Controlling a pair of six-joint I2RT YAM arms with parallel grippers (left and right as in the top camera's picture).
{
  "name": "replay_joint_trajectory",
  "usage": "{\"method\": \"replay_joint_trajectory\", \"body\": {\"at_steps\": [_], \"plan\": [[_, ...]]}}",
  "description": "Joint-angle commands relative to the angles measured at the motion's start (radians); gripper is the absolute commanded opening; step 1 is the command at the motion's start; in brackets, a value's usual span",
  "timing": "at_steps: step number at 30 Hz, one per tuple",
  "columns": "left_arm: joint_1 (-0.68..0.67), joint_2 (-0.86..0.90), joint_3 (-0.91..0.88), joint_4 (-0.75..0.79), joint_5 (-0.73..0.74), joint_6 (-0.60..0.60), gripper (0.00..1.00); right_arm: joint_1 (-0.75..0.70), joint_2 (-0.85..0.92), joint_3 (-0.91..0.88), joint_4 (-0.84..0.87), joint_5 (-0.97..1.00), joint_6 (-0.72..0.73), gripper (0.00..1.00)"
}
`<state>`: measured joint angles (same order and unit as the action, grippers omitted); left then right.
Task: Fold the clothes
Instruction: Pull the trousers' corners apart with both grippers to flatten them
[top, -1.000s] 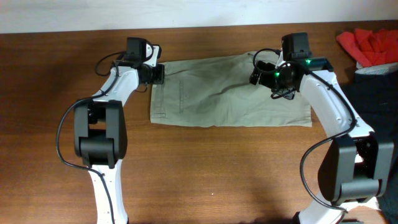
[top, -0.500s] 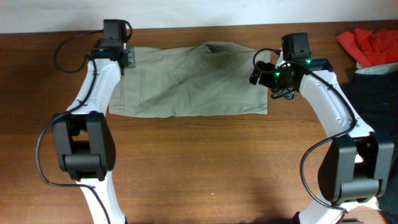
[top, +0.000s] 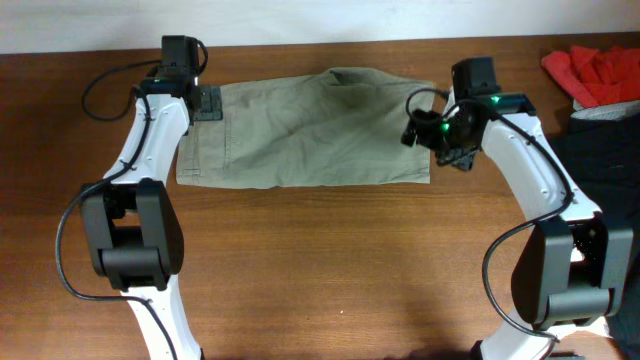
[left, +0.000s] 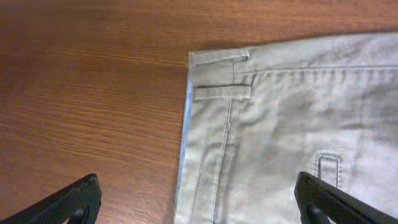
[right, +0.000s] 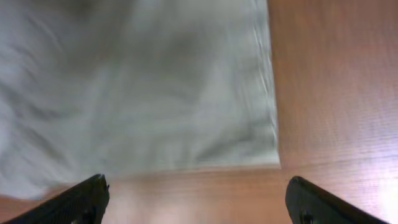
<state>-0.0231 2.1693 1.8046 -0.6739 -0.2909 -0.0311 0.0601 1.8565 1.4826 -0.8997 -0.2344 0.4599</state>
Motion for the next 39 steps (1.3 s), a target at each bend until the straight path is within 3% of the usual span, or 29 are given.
{"method": "replay_joint_trajectory", "body": {"at_steps": [1, 4, 8, 15, 21, 24, 25, 27, 37, 39], "plan": [[0.000, -0.022, 0.016, -0.017, 0.028, -0.007, 0.99, 0.012, 0.003, -0.119, 0.002, 0.003, -0.007, 0.88], [0.000, -0.022, 0.016, -0.016, 0.095, -0.007, 0.99, 0.013, 0.003, -0.240, 0.116, -0.001, -0.005, 0.68], [0.000, -0.022, 0.016, -0.018, 0.138, -0.006, 0.99, 0.011, 0.003, -0.336, 0.258, -0.005, 0.032, 0.73], [0.000, -0.022, 0.016, -0.024, 0.138, -0.006, 0.99, 0.012, 0.013, -0.346, 0.359, 0.001, 0.058, 0.72], [0.000, -0.021, 0.016, -0.025, 0.138, -0.006, 0.99, 0.011, 0.081, -0.346, 0.427, 0.011, 0.054, 0.51], [0.000, -0.021, 0.016, -0.025, 0.138, -0.006, 0.99, 0.011, 0.080, -0.339, 0.433, 0.013, 0.054, 0.47], [0.000, -0.021, 0.016, -0.025, 0.138, -0.006, 0.99, 0.011, 0.080, -0.338, 0.433, 0.025, 0.054, 0.37], [0.000, -0.021, 0.016, -0.025, 0.137, -0.006, 0.99, 0.011, 0.079, -0.333, 0.421, 0.041, 0.054, 0.28], [0.002, -0.021, 0.016, -0.023, 0.137, -0.006, 0.99, 0.011, 0.078, -0.222, 0.280, 0.066, 0.046, 0.29], [0.002, -0.021, 0.016, -0.024, 0.137, -0.006, 0.99, 0.011, 0.078, -0.218, 0.275, 0.066, 0.047, 0.21]]}}
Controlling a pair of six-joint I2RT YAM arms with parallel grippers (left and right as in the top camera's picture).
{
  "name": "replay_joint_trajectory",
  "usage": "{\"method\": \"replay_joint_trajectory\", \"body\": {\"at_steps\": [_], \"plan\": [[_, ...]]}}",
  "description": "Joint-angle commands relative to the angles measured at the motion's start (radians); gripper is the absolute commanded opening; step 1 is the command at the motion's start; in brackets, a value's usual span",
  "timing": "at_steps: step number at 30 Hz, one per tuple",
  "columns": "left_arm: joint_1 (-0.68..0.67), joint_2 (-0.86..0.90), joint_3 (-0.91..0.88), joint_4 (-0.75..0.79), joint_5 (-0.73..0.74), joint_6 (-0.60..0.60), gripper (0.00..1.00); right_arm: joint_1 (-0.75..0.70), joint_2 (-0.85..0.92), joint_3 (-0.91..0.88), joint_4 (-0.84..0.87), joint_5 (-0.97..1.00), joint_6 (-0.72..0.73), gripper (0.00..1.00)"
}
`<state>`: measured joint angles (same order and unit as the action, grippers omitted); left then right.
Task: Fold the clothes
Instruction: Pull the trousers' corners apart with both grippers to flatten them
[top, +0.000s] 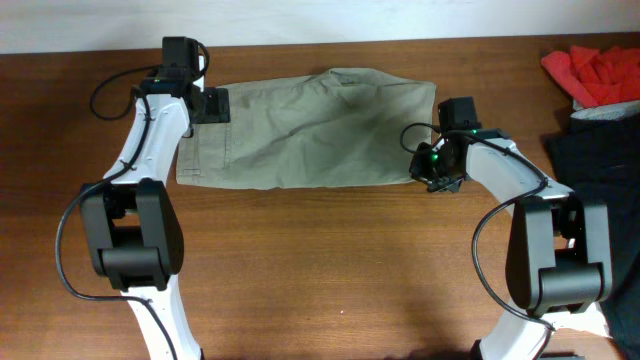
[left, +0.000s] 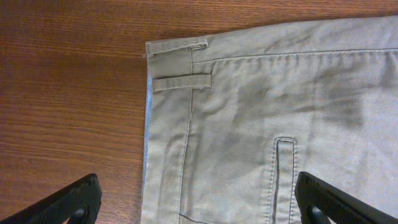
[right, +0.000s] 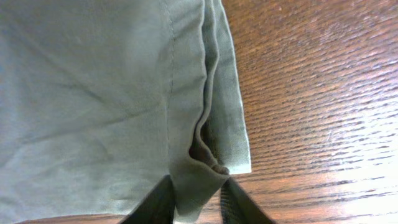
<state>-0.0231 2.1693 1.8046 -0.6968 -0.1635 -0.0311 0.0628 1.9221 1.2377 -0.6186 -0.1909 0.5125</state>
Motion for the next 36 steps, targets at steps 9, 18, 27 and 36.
{"method": "replay_joint_trajectory", "body": {"at_steps": [9, 18, 27, 36], "plan": [[0.002, -0.040, 0.017, -0.002, 0.011, 0.001, 0.99, 0.008, -0.059, 0.103, -0.045, 0.012, -0.015, 0.04], [0.002, -0.227, 0.019, -0.002, 0.020, 0.001, 0.95, 0.008, -0.263, 0.321, -0.211, 0.101, -0.052, 0.04], [0.000, -0.096, 0.014, -0.049, 0.278, 0.001, 0.99, 0.007, -0.130, 0.232, -0.288, 0.372, -0.011, 0.32], [-0.034, -0.032, 0.014, -0.043, 0.299, 0.001, 0.92, -0.047, -0.118, 0.325, -0.288, 0.222, -0.054, 0.66]]}}
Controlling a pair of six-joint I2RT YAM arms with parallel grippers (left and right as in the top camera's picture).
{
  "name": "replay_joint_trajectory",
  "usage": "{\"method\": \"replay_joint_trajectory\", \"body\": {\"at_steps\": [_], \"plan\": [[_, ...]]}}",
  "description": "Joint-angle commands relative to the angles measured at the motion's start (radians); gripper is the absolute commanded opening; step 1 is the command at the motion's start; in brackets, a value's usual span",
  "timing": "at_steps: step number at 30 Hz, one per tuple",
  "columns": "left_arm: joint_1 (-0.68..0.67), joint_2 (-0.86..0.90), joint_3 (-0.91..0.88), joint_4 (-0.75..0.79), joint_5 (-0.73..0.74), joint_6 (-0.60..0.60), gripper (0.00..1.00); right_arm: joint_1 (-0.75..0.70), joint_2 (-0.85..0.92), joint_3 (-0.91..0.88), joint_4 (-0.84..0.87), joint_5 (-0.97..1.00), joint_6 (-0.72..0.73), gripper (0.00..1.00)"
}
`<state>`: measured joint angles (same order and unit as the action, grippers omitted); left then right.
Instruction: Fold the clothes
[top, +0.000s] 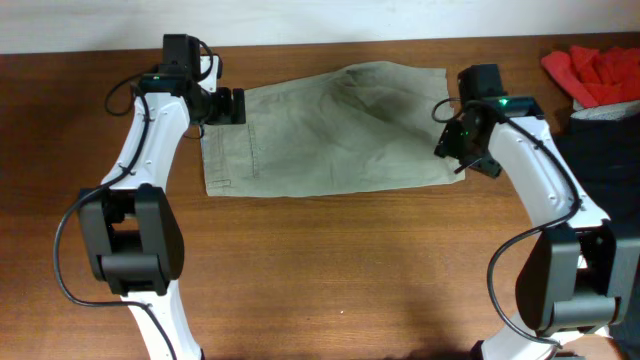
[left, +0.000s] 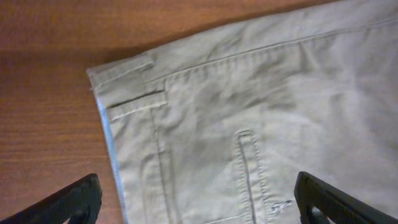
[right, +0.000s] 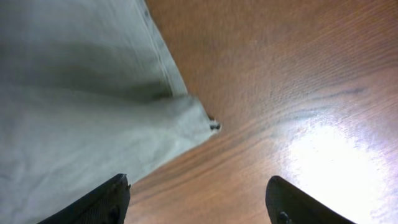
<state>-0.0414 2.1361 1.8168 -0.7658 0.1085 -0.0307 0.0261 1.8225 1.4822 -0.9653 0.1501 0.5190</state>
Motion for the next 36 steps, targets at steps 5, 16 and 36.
{"method": "replay_joint_trajectory", "body": {"at_steps": [5, 16, 36], "plan": [[-0.048, 0.032, 0.002, 0.041, 0.027, 0.001, 0.57, 0.000, 0.063, 0.079, 0.240, -0.245, -0.190, 0.24], [-0.061, 0.195, 0.002, 0.020, 0.026, 0.001, 0.79, -0.130, 0.311, 0.097, 0.487, -0.245, -0.198, 0.54], [-0.060, 0.214, 0.002, 0.072, -0.004, 0.001, 0.95, -0.123, 0.395, 0.099, 0.586, -0.368, -0.164, 0.46]]}}
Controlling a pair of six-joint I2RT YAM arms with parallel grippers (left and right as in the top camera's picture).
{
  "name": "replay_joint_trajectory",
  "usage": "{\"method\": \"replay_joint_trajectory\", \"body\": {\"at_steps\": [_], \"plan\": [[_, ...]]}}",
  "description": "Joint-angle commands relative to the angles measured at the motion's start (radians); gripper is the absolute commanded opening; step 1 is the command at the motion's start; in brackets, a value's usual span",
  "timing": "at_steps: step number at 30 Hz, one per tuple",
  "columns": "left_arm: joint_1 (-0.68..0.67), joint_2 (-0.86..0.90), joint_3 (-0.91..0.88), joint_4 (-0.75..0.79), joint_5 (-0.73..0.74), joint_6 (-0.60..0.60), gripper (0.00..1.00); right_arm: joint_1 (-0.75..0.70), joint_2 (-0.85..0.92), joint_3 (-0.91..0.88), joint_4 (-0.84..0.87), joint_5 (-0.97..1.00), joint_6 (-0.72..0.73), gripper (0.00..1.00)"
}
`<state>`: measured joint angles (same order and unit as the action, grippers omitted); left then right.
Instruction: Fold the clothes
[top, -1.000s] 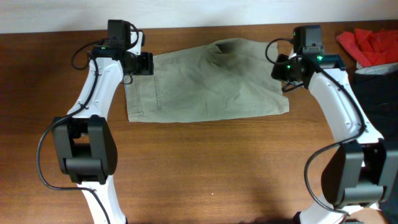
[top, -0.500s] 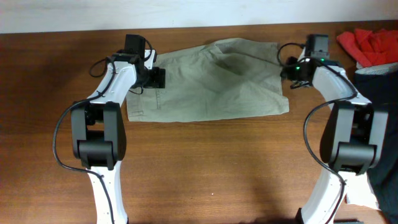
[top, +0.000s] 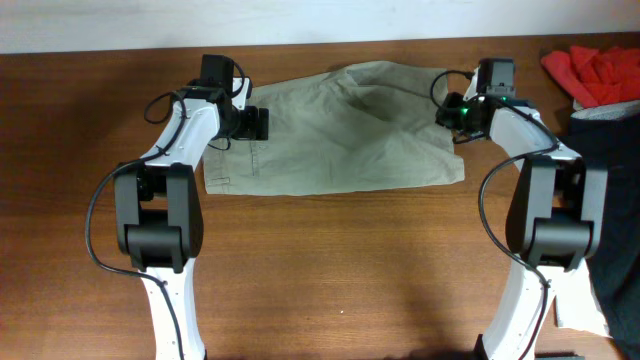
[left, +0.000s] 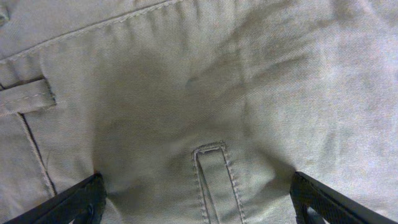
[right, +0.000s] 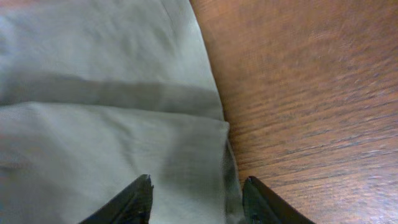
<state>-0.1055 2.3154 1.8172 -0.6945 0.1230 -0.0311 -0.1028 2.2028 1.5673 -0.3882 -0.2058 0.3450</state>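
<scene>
Khaki shorts (top: 340, 135) lie flat across the far side of the table, waistband to the left. My left gripper (top: 252, 123) is low over the waistband end and wide open (left: 199, 202). Cloth fills its view, with a belt loop (left: 25, 99) and a pocket welt (left: 214, 180). My right gripper (top: 455, 112) is at the upper right hem. Its jaws (right: 196, 202) are partly closed but still open, with the hem edge (right: 225, 149) between the fingers.
A red garment (top: 595, 72) and a dark garment (top: 612, 150) lie at the table's right end, close to the right arm. Bare wooden table (top: 330, 270) stretches in front of the shorts.
My left gripper has moved right from the waistband corner onto the cloth and sits lower. My right gripper has gone from the lower right hem to the upper right hem, with its jaws narrower.
The shorts lay further left, with both grippers open at their two ends. Then my right gripper was shut on the lower right hem. After that the shorts lay shifted right and it was open. Now both grippers are low over the cloth.
</scene>
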Motion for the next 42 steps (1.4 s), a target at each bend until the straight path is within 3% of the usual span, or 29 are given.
{"method": "replay_joint_trajectory", "body": {"at_steps": [1, 2, 5, 10, 18, 24, 25, 26, 27, 28, 31, 34, 36, 37, 39, 40, 42], "plan": [[0.004, 0.035, 0.001, 0.001, -0.018, 0.002, 0.95, 0.005, 0.014, 0.014, 0.013, -0.012, 0.010, 0.43], [0.004, 0.035, 0.001, 0.002, -0.019, 0.002, 0.95, 0.005, 0.014, 0.014, 0.015, -0.012, 0.010, 0.41], [0.004, 0.035, 0.001, 0.002, -0.019, 0.002, 0.95, 0.005, 0.014, 0.014, 0.028, -0.011, 0.010, 0.20], [0.004, 0.035, 0.001, 0.001, -0.019, 0.002, 0.95, 0.003, 0.014, 0.034, 0.070, -0.008, 0.011, 0.04], [0.004, 0.035, 0.001, 0.002, -0.097, 0.001, 0.96, -0.011, 0.014, 0.210, 0.182, 0.053, 0.034, 0.04], [0.004, 0.035, 0.001, 0.053, -0.105, 0.001, 0.96, -0.009, 0.043, 0.219, 0.236, 0.144, 0.034, 0.05], [0.004, 0.035, 0.002, 0.068, -0.105, 0.001, 0.96, -0.009, 0.052, 0.219, 0.235, 0.152, 0.034, 0.10], [0.004, 0.035, 0.002, 0.086, -0.105, 0.001, 0.99, -0.009, 0.071, 0.219, 0.235, 0.175, 0.034, 0.26], [0.005, 0.035, 0.002, 0.110, -0.109, 0.001, 0.99, -0.009, 0.085, 0.219, 0.233, 0.198, 0.033, 0.69], [0.005, 0.035, 0.002, 0.124, -0.121, 0.001, 0.99, -0.010, 0.094, 0.219, 0.229, 0.219, 0.032, 0.86], [0.010, 0.034, 0.021, 0.132, -0.150, 0.001, 0.99, -0.017, 0.090, 0.234, 0.141, 0.266, -0.038, 1.00], [0.021, 0.014, 0.071, 0.072, -0.150, 0.001, 0.99, -0.024, 0.088, 0.366, -0.086, 0.401, -0.061, 0.99], [0.026, -0.022, 0.116, 0.010, -0.143, 0.001, 0.99, -0.024, 0.087, 0.502, -0.264, 0.302, -0.089, 0.99], [0.025, -0.037, 0.124, -0.008, -0.131, 0.001, 0.99, -0.020, 0.087, 0.546, -0.318, 0.192, -0.150, 0.95], [0.009, -0.051, 0.125, -0.040, -0.039, 0.001, 0.96, -0.004, 0.087, 0.570, -0.386, 0.002, -0.215, 0.47], [-0.004, -0.048, 0.118, -0.064, -0.002, 0.001, 0.89, 0.008, 0.099, 0.556, -0.418, 0.003, -0.215, 0.35], [-0.018, -0.043, 0.100, -0.098, -0.012, 0.001, 0.84, 0.018, 0.117, 0.518, -0.427, 0.003, -0.214, 0.24]]}}
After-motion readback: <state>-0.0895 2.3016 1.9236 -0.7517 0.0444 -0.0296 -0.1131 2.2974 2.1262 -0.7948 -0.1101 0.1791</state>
